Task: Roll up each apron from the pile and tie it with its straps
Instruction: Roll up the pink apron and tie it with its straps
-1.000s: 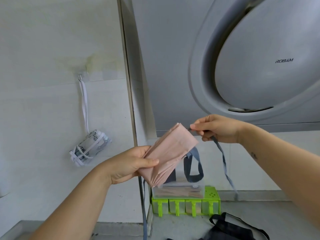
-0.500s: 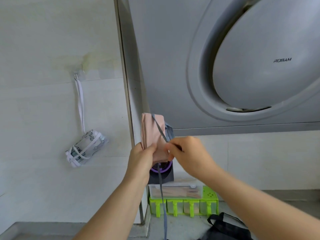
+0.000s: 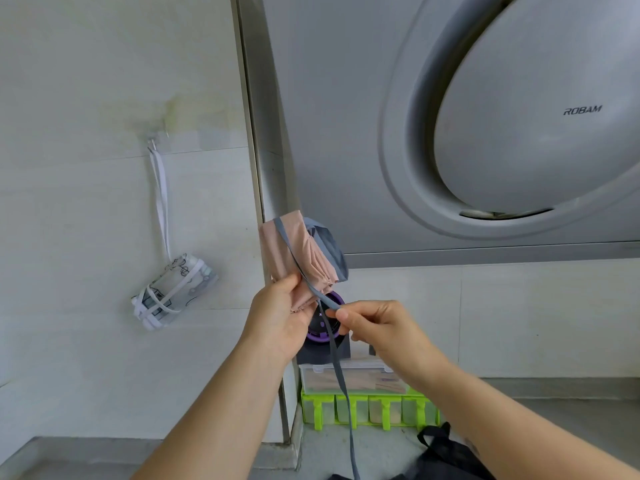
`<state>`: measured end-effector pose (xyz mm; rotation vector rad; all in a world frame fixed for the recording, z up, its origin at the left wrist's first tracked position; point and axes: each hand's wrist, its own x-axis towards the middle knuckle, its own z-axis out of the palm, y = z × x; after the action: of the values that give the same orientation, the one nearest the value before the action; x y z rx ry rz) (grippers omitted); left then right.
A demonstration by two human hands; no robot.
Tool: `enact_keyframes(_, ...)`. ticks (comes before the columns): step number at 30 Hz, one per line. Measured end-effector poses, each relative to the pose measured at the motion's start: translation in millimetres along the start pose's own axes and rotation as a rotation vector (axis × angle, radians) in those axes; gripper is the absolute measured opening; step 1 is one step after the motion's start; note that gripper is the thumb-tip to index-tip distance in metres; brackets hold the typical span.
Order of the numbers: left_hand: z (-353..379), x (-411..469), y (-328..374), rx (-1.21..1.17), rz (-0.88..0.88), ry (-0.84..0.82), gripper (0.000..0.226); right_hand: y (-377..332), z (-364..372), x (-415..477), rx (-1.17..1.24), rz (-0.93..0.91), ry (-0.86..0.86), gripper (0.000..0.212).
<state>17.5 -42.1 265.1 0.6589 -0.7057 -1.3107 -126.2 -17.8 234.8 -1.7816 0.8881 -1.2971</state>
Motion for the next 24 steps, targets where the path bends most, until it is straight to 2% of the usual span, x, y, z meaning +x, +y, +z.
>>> enact_keyframes(3,-2,-5,3,-0.005,-0.076,-0.114,0.022,5,-6,6,0.207,0.154,-0.118,0.024)
enact_keyframes(6,-5,-11,2,0.050,-0.162,-0.224,0.022,4,-10,12,0.259,0.213,-0.190,0.024)
enact_keyframes(9,-14,-13,3,0.118,-0.201,-0.269,0.022,-6,-17,17,0.130,0.183,-0.167,0.026)
enact_keyframes(12,-22,-12,4,0.182,-0.227,-0.321,0.035,-16,-22,21,0.022,0.161,-0.170,0.019)
enact_keyframes(16,-33,-11,5,0.270,-0.255,-0.368,0.028,-23,-27,28,0.106,0.236,-0.118,0.022)
enact_keyframes(21,-37,-13,9,0.367,-0.241,-0.446,0.032,-24,-26,29,0.298,0.361,-0.108,0.010)
enact_keyframes(24,-37,-15,10,0.470,-0.203,-0.483,0.030,-20,-24,27,0.392,0.403,-0.107,0.011)
